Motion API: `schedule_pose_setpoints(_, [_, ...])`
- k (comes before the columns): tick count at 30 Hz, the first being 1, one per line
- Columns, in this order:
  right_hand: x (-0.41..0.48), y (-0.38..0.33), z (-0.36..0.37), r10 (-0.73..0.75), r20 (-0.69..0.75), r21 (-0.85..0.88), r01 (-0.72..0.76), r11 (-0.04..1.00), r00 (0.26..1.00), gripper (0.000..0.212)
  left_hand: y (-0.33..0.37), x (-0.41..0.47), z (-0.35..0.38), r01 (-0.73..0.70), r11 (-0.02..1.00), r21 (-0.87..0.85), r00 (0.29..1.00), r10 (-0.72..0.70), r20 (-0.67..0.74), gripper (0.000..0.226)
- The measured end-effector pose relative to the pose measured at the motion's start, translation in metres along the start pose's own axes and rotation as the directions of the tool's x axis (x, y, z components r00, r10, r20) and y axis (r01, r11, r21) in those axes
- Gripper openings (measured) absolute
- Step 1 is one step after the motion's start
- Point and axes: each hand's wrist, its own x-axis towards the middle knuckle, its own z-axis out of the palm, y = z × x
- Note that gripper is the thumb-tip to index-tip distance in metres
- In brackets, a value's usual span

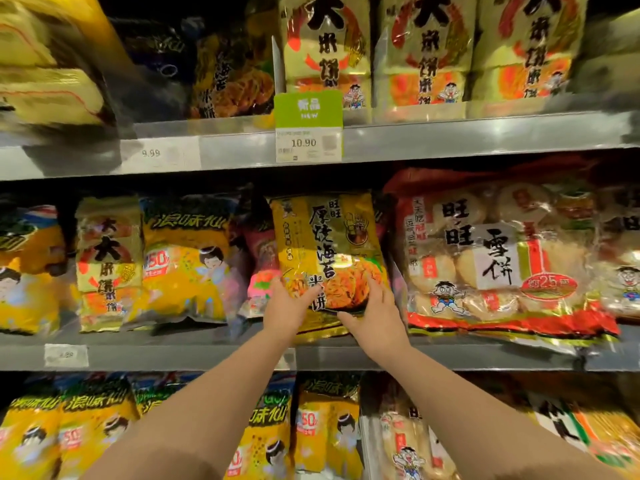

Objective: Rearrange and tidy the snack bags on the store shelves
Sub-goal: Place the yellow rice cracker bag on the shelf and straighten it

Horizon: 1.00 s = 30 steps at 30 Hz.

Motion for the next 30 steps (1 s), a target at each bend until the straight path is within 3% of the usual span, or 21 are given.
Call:
schedule_pose_setpoints(8, [-0.028,-0.026,-0.023,-0.023,-0.042,0.014,0.023,1.000,0.999,0.084,0.030,-0.055,-0.033,-0.226,0.974,-0.028,0.963,0.219,-0.155,0.064])
schedule_pose_setpoints(15, [-0.088,-0.054,-0.042,-0.068,-0.044,0.033,0.069,0.997,0.997,0.094,0.024,-0.124,-0.088,-0.264,0.957,-0.117,0.945,0.232,-0.231,0.058])
schedule_pose_setpoints(22, [-0.137,-0.094,-0.033,-0.246,0.024,0.095,0.243,0.965,0.969,0.102,0.007,-0.172,-0.146,-0.341,0.920,-0.196,0.898,0.257,-0.358,0.060])
schedule_pose_setpoints(30, [-0.130,-0.139,-0.033,-0.338,-0.009,0.087,0.338,0.937,0.941,0.109,0.034,-0.162,-0.205,-0.499,0.867,-0.004,0.775,0.444,-0.451,0.044])
